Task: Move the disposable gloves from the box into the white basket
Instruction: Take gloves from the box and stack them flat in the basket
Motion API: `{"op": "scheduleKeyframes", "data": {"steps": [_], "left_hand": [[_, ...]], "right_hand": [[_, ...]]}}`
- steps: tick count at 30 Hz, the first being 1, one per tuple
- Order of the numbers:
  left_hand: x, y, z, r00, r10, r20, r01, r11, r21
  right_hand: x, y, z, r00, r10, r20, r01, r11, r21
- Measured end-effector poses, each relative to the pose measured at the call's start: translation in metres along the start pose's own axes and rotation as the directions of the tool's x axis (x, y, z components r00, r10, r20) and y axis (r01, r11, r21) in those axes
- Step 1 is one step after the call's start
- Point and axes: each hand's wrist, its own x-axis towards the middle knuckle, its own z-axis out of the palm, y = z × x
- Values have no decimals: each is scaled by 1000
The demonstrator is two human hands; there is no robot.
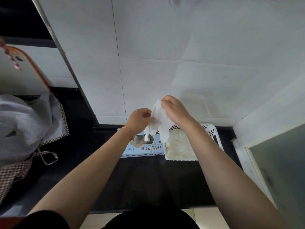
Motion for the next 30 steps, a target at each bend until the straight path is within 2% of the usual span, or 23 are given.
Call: {"op": "scheduleKeyframes", "data": {"steps": [3,6,7,10,13,15,18,21,23,24,26,28,30], "left_hand": [[-2,-6,3,994,-97,40,98,995,-12],[-5,-8,12,971,-145,192,198,936,-292],[-5,-8,16,963,-110,245,185,933,-308],[-2,-6,31,940,-4,342,67,983,-173],[5,-11,41,943,-38,330,62,996,-62],[8,-13,40,915,-98,391,103,995,8],[12,-13,30,868,-147,474,188,981,-40],[24,-7,23,860,-150,488,230,967,-109],[34,-3,31,826,-157,541,244,965,-93],[39,-2,40,819,-186,543,241,970,-30],[49,0,63,821,-257,509,146,958,248],[62,2,95,839,-289,462,-7,842,540],[75,2,123,858,-256,445,-136,722,678]], "right_hand": [[-1,9,-8,995,51,-90,-47,998,52],[-4,18,-15,989,76,-130,-69,996,62],[-4,20,-17,987,84,-139,-76,995,60],[-4,24,-24,981,95,-169,-87,995,54],[-3,35,-36,970,112,-217,-101,993,58],[-1,45,-46,959,161,-232,-144,986,88],[1,59,-60,930,327,-166,-291,934,209],[1,87,-72,883,468,31,-447,820,358],[0,113,-78,854,506,122,-514,782,354],[-1,127,-80,845,518,136,-531,780,330],[-5,154,-83,830,547,110,-555,791,257],[-12,179,-86,820,564,96,-572,803,170],[-16,203,-89,834,543,98,-550,833,58]]}}
